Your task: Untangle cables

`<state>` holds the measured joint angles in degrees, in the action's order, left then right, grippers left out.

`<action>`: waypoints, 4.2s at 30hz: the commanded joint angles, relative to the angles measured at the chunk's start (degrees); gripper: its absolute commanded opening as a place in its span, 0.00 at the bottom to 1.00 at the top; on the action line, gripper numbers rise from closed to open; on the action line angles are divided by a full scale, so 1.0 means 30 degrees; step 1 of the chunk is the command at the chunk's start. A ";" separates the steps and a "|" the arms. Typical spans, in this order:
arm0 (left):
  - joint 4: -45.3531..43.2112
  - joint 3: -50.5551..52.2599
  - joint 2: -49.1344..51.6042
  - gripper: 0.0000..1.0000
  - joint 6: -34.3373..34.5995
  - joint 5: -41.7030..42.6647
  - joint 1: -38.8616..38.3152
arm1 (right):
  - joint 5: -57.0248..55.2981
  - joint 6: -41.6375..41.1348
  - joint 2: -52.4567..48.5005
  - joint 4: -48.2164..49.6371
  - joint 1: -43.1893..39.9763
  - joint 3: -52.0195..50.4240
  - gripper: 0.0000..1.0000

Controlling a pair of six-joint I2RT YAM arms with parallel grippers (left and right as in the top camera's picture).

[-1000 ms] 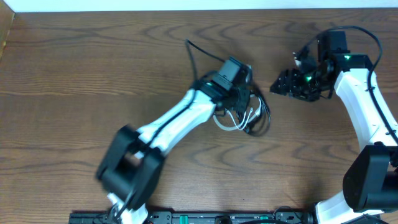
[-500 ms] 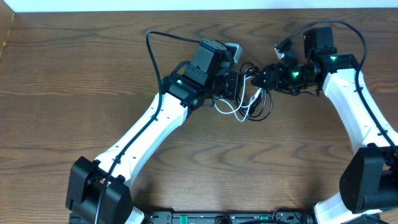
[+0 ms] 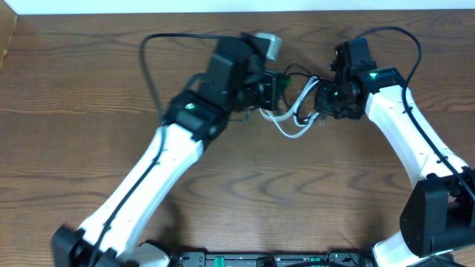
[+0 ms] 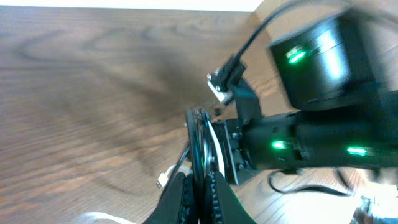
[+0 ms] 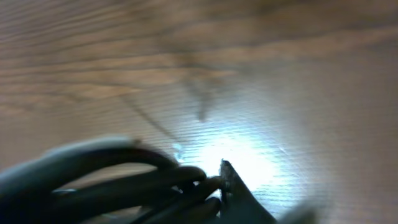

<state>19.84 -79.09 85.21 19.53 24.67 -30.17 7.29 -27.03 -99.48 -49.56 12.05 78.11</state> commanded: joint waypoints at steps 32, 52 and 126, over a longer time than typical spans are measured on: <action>0.2878 -0.0226 -0.0736 0.53 -0.3912 0.4575 0.1370 | 0.5034 0.3716 -0.0015 -0.1071 -0.1231 -0.0576 0.01; -0.0525 -0.0226 0.6317 0.54 -0.3279 0.3060 -0.1027 | 0.5049 0.3810 -0.0015 -0.1195 -0.0969 -0.0576 0.02; 0.0554 -0.0226 0.5537 0.08 -0.2594 1.0564 0.3177 | -0.0758 0.1064 0.1974 0.1552 0.0860 -0.0721 0.13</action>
<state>21.67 -79.53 103.15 11.38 54.33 -20.78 10.87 -22.24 -93.58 -45.12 14.35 76.31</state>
